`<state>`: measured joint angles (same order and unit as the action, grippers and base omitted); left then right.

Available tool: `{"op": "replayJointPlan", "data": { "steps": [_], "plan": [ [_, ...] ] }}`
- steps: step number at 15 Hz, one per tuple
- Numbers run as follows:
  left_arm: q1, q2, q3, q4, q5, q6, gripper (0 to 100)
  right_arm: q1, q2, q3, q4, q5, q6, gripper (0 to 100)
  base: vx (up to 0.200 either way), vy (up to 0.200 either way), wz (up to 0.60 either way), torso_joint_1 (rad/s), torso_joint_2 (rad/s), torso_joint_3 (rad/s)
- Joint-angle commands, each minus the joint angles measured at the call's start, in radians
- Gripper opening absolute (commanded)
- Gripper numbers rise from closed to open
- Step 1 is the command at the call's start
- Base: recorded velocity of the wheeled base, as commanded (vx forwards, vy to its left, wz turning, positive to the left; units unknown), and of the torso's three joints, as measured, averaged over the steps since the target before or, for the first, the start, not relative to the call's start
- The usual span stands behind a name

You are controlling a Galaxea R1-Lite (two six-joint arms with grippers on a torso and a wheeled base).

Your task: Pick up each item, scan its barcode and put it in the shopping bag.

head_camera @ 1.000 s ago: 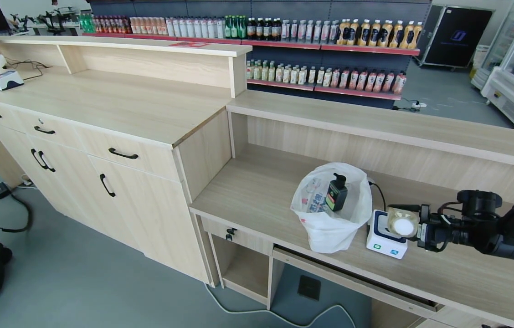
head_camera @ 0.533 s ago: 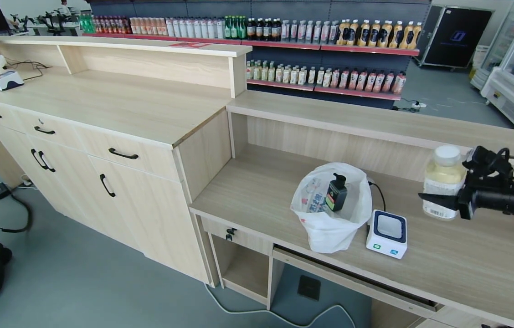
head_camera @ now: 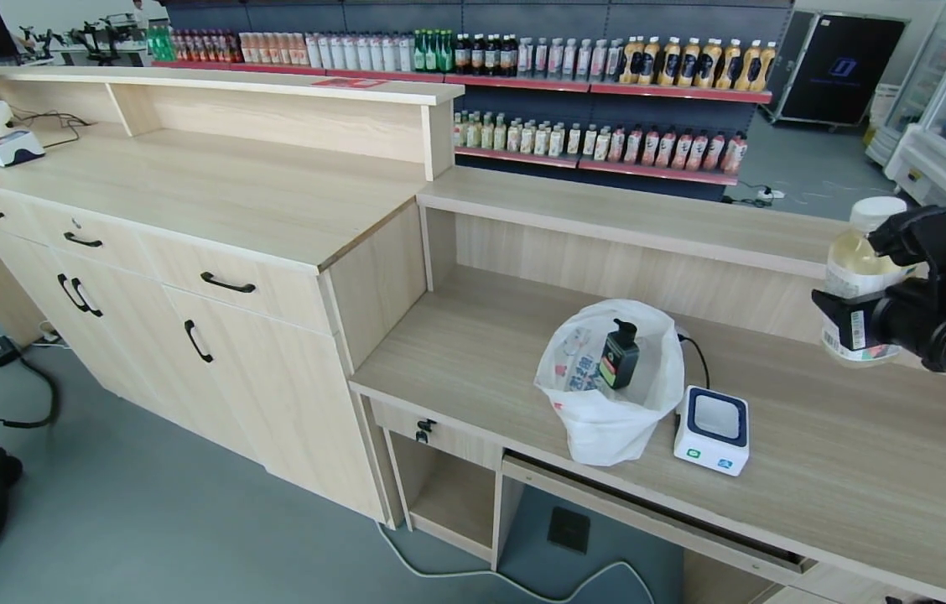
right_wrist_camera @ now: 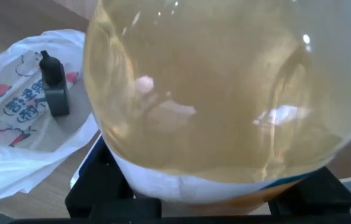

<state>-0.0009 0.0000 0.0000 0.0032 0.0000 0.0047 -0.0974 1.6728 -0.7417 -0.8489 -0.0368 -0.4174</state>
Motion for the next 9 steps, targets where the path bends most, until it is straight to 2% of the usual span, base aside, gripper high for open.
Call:
{"op": "replayJointPlan", "data": {
  "steps": [1,2,3,4,5,7,9],
  "plan": [
    [0.001,0.0,0.0,0.0,0.0,0.0,100,0.045,0.084,0.007,-0.062,0.063,-0.027,0,0.0,0.0,0.6,0.002,0.0,0.002],
    [0.001,0.0,0.0,0.0,0.0,0.0,100,0.062,0.116,0.012,-0.075,0.104,-0.035,0,0.0,0.0,0.6,0.002,0.0,0.007],
    [0.001,0.0,0.0,0.0,0.0,0.0,100,0.071,0.147,0.005,-0.09,0.103,-0.038,0,0.0,0.0,0.6,0.007,0.0,0.002],
    [0.001,0.0,0.0,0.0,0.0,0.0,100,0.099,0.217,-0.016,-0.162,0.12,-0.027,0,0.0,0.0,0.6,0.002,0.0,0.002],
    [0.001,0.0,0.0,0.0,0.0,0.0,100,0.101,0.269,-0.047,-0.188,0.181,-0.004,0,0.0,0.0,0.6,0.002,0.0,0.002],
    [0.001,0.0,0.0,0.0,0.0,0.0,100,0.101,0.363,-0.099,-0.21,0.357,0.052,0,0.0,0.0,0.0,0.0,0.0,0.0],
    [0.001,0.0,0.0,0.0,0.0,0.0,100,0.101,0.447,-0.13,-0.243,0.419,0.057,0,0.0,0.0,0.0,0.0,0.0,0.0]
  ]
}}
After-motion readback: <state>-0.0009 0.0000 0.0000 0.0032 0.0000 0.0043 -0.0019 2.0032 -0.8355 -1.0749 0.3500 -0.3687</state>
